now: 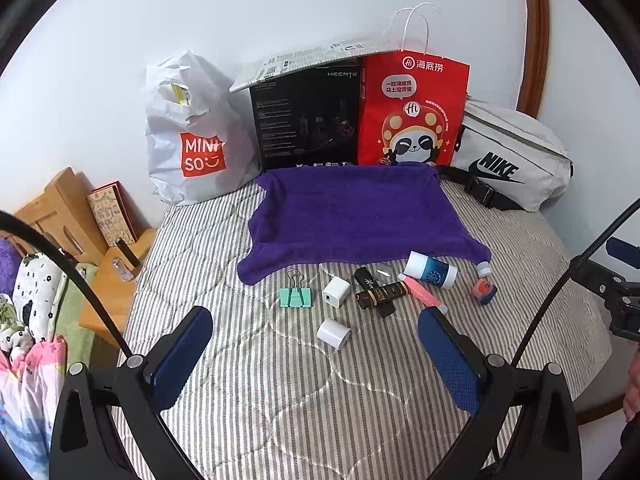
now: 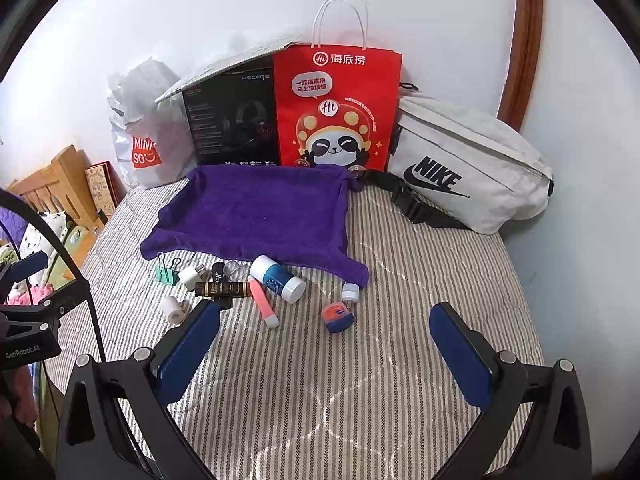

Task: Organize rigid objects

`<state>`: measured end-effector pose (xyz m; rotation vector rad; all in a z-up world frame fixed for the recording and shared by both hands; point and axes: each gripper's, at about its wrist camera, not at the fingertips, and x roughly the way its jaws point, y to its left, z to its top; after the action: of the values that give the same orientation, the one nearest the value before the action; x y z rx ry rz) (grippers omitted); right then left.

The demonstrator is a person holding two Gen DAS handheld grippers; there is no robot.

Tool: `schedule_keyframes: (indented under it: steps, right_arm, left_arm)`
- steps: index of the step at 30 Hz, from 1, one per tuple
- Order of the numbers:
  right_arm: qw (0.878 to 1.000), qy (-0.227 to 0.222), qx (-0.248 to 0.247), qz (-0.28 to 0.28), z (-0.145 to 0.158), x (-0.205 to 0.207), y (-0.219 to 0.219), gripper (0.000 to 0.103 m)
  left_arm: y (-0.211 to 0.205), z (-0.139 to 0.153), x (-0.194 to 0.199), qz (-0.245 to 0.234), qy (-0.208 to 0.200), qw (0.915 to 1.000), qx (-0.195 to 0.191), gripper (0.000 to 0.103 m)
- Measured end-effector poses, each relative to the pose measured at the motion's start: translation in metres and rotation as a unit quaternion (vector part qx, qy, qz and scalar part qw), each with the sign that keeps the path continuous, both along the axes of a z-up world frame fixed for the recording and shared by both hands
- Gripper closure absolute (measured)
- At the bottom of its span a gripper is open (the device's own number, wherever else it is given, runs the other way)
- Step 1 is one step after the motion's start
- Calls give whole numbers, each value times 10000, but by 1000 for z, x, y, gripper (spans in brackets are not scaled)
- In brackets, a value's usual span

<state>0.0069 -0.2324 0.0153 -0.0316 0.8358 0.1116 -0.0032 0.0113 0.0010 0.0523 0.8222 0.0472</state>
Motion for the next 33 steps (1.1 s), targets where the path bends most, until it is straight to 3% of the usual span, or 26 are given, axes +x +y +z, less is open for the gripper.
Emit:
schedule_keyframes:
  steps: [33]
  right_arm:
    - [9999, 101, 5, 51, 2, 0, -2, 0]
  left_arm:
    - [1, 1, 2, 34, 39, 10000, -2, 0]
